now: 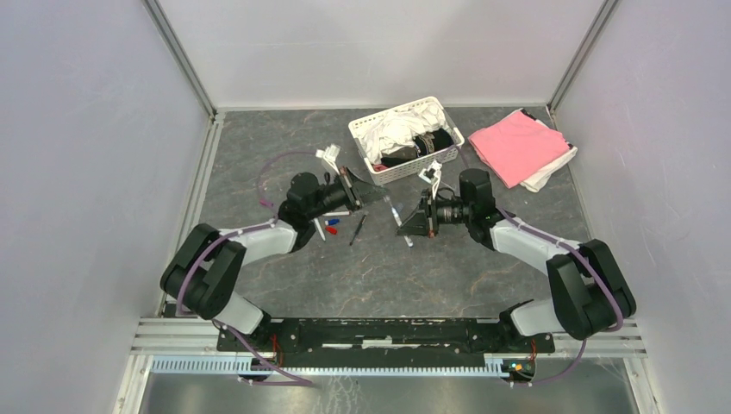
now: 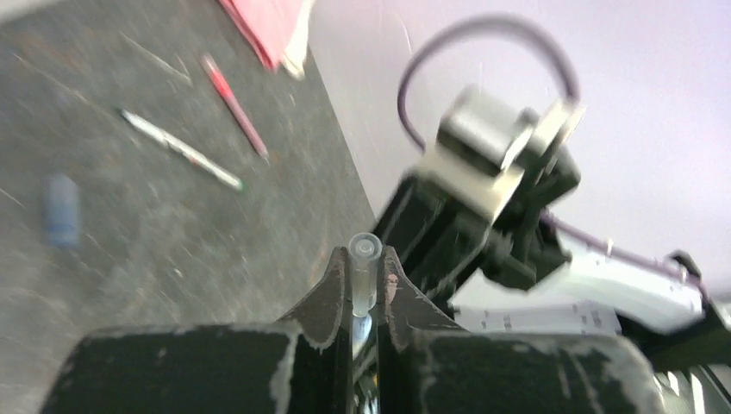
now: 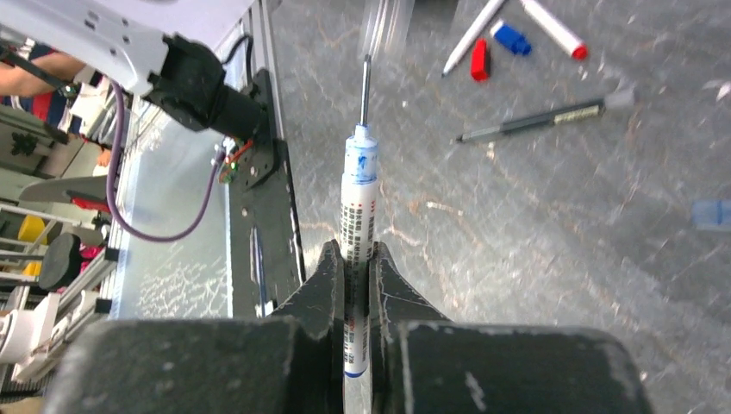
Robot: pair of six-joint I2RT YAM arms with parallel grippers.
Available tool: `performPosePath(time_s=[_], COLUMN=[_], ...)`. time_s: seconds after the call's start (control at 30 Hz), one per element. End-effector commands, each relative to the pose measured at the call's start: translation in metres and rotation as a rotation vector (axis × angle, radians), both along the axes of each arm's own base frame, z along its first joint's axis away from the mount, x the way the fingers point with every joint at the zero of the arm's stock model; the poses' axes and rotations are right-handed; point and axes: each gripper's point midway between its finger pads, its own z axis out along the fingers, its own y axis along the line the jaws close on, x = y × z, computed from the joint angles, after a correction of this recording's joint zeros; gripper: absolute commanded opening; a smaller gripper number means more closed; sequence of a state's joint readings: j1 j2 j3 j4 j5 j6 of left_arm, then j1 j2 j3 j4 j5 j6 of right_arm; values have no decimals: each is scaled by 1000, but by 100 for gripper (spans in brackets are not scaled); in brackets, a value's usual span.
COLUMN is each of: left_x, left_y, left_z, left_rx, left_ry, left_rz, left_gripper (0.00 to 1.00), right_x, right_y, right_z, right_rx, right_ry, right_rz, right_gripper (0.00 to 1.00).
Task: Insert the pens into the pen caps
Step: Move the pen cap to the pen.
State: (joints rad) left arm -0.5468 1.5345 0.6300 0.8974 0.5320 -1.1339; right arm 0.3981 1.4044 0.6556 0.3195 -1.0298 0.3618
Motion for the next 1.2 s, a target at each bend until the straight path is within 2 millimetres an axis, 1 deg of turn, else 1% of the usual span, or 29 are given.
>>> performPosePath(time_s=[0.0, 0.03, 0.2, 0.23, 0.27, 0.3, 0.37, 0.4, 0.43, 0.47, 0.5, 0.57, 0.63, 0.73, 0.77, 0.93, 1.0, 1.1, 1.17], left_x=[58, 61, 63, 64, 63, 63, 58, 52, 48, 42, 37, 25, 16, 12, 10, 16, 17, 18, 20], left_y=[39, 40, 41, 41, 40, 39, 39, 40, 39, 39, 38, 34, 22, 18, 20, 31, 37, 45, 47], left_z=[35, 37, 35, 33, 27, 17, -14, -38, -51, -68, -85, -113, -130, -158, -165, -185, -189, -188, -183], left_rx=[93, 112, 158, 172, 198, 235, 318, 371, 396, 432, 480, 586, 692, 849, 898, 1070, 1123, 1182, 1198], left_ry=[-131, -144, -164, -164, -152, -132, -50, 18, 49, 92, 132, 174, 183, 214, 230, 249, 254, 250, 237], left_rz=[205, 201, 185, 177, 163, 144, 96, 62, 37, 14, -5, -42, -92, -114, -113, -78, -64, -45, -34], left_gripper=[2, 2, 2, 2, 2, 2, 3, 4, 4, 5, 6, 8, 10, 11, 12, 17, 23, 33, 39], right_x=[-22, -23, -21, -19, -14, -8, 9, 20, 27, 33, 41, 52, 58, 61, 61, 60, 60, 61, 62], right_y=[-8, -9, -10, -11, -14, -19, -33, -44, -51, -58, -67, -80, -89, -97, -99, -105, -106, -108, -108], right_z=[-9, -10, -13, -14, -16, -18, -22, -25, -26, -27, -27, -25, -26, -26, -26, -24, -24, -23, -23], right_rx=[-17, -20, -35, -46, -68, -92, -139, -169, -182, -190, -193, -196, -202, -202, -200, -194, -187, -178, -171], right_ry=[-57, -58, -64, -73, -84, -94, -114, -130, -136, -136, -135, -139, -143, -145, -149, -155, -151, -150, -144], right_rz=[60, 61, 50, 48, 33, 8, -59, -103, -133, -162, -198, -242, -272, -298, -303, -323, -329, -333, -334], right_gripper=[0, 0, 0, 0, 0, 0, 0, 0, 0, 0, 0, 0, 0, 0, 0, 0, 0, 0, 0])
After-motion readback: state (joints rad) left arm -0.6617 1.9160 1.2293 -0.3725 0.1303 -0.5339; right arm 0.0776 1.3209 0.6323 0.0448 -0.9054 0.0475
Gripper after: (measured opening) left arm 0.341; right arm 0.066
